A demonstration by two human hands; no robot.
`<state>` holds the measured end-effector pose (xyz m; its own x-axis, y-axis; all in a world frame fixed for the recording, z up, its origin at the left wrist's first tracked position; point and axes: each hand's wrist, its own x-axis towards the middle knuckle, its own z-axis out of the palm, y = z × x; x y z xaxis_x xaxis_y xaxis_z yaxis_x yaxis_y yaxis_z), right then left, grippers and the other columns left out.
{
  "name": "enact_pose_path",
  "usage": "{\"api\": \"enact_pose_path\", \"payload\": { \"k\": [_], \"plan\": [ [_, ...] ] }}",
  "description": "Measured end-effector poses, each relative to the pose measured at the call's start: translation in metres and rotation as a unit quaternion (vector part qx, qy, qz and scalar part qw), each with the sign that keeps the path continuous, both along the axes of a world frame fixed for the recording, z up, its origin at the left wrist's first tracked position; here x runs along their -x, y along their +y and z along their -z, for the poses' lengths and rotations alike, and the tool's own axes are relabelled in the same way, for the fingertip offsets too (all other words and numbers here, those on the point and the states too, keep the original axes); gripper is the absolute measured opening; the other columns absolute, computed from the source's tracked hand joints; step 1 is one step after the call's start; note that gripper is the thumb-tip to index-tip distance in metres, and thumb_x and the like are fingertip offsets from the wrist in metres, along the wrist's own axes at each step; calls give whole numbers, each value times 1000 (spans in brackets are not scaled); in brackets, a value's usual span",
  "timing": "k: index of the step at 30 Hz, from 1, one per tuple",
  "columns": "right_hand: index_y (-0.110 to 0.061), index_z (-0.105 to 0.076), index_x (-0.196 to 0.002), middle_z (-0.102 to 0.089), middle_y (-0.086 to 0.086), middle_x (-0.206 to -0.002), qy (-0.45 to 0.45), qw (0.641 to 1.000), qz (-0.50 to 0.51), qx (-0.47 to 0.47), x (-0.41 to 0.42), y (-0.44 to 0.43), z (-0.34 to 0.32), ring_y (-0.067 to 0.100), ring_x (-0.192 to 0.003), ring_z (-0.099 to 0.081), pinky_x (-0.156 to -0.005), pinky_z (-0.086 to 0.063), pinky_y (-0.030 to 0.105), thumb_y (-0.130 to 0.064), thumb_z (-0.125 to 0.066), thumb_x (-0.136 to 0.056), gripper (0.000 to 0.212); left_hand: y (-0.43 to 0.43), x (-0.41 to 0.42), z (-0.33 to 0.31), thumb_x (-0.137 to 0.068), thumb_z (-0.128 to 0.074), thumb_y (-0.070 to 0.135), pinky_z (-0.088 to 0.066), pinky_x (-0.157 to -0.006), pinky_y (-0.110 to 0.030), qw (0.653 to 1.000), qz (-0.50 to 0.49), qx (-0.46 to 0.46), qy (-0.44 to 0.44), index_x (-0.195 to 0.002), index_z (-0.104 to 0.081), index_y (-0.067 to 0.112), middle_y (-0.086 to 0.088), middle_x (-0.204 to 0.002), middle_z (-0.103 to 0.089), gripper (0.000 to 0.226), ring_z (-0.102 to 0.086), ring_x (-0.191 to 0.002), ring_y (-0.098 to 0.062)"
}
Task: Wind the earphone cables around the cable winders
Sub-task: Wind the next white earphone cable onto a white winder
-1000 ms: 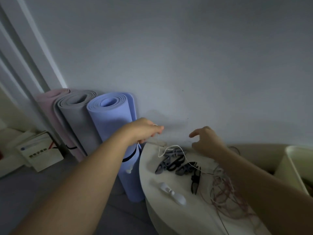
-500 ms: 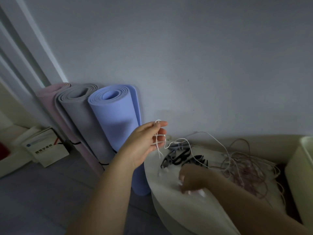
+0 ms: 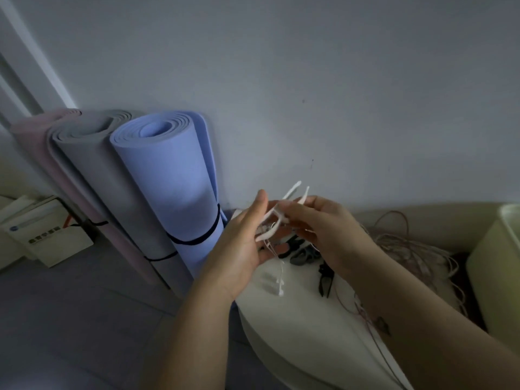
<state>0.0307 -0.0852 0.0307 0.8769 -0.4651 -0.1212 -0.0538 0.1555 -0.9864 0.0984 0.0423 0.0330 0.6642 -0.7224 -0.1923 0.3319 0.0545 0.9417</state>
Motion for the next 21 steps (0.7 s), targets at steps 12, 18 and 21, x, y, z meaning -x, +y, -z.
{"api": "enact_pose_path", "payload": {
  "k": [12, 18, 21],
  "plan": [
    [-10, -63, -91, -66, 1, -84, 99, 934, -311, 143, -1, 9, 16, 16, -84, -64, -97, -49, 36, -48, -58, -87, 39, 1, -11, 0, -79, -62, 26, -55, -58, -19, 980, -121, 135, 88, -103, -64, 0, 1, -72, -61, 36, -57, -62, -5],
    [-7, -64, -83, -39, -2, -54, 68, 975, -213, 14, 0, 1, 6, 11, -52, -44, -72, -52, 29, -23, -45, -98, 29, 16, -26, 8, -72, -68, 27, -59, -77, -25, 991, -122, 47, 16, -85, -66, 6, -1, -70, -60, 25, -63, -68, -9],
    [-4, -58, -80, -32, 2, -54, 43, 986, -148, -59, -2, 2, 3, 11, -43, -32, -54, -44, 22, -19, -40, -100, 31, 21, -27, 12, -84, -67, 14, -58, -79, -24, 996, -77, -26, -31, -101, -67, 3, -12, -99, -72, 20, -71, -91, -18]
  ]
}}
